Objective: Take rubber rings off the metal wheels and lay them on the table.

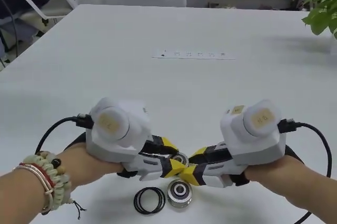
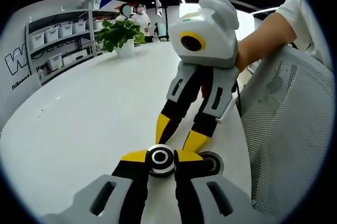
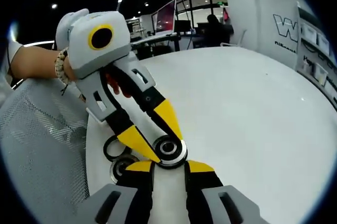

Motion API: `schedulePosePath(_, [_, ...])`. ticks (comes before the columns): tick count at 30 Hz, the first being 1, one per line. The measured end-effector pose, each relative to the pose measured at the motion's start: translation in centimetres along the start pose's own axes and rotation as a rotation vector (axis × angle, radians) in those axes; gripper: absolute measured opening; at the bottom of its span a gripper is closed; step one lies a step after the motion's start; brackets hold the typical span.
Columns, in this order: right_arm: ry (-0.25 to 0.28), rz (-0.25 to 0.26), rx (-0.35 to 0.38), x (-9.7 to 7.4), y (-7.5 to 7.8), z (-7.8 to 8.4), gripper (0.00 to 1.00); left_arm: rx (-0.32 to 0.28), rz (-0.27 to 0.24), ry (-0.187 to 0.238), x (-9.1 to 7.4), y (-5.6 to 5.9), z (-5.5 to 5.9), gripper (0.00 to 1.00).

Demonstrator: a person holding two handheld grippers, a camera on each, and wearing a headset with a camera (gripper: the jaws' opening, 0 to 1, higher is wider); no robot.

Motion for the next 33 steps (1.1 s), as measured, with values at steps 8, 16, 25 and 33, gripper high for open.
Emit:
schedulePosePath(8, [-0.005,-0.008,-0.019,-0.15,0.04,-0.02,0.18,-0.031,-0.013,0.011,-0.08,-0.19,0.24,0.10])
schedulePosePath(16, [-0.042,-0.027,-0.091,-0.31,0.22,0.26,0.06,-0.038,-0.024,0.020,-0.23,-0.32,0.36,0.08])
schedulePosePath(25, [-0.029,0.017,-0.030,-0.74,0.45,0.27,0.09,-0.037,-0.020,0.031,-0.25,-0.29,0.44,0.08])
schedulePosePath(33, [0.040,0.008,0.004,-0.22,0.16,-0.28,0.27,-0.040,-0.022,0.037,-0.27,-0.26,0.48,0.08])
Point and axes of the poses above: the centre of the closed fingertips' face, and the gripper's own axes: x roughly forward along the fingers, y roughly to its right, z roughly out of its underside, the point moved 9 cm from there along -x, roughly backward along the fingers, and after that the axes turned 6 degrees about y, right-handed, at the moved point
